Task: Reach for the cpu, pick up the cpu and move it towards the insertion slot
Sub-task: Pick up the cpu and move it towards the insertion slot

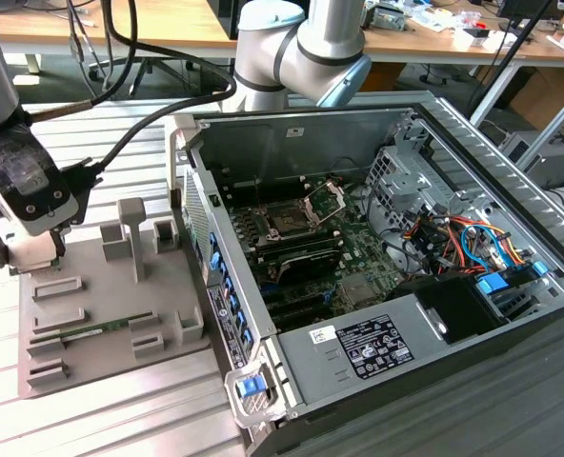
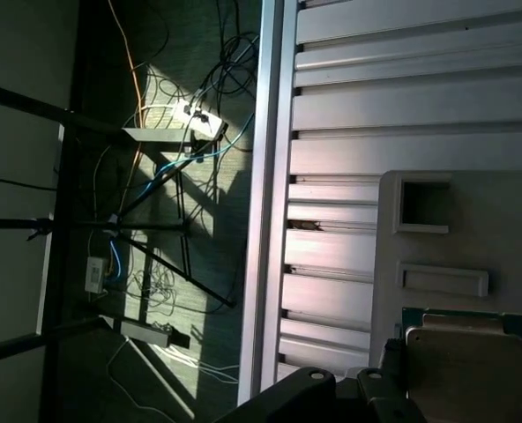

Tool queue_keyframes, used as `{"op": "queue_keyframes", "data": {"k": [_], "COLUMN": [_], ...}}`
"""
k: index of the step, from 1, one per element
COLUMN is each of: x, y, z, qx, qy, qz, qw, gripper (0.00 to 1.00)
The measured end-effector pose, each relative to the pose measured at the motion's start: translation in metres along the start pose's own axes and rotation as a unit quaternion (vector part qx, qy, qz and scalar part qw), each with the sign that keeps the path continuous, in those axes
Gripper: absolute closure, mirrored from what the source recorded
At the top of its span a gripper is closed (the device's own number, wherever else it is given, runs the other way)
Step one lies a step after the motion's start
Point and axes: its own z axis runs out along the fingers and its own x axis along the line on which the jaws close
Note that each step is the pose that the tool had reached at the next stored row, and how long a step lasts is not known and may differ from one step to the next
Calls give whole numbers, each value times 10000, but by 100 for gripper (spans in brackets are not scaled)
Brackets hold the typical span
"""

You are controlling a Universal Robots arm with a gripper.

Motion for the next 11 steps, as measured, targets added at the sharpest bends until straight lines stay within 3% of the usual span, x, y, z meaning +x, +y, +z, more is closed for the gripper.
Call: {"op": "queue_keyframes", "data": {"k": [11], "x": [0], "y": [4], "z": [-101], "qx": [0], "qy": [0], "qz": [0], "qw": [10000], "gripper": [45]}}
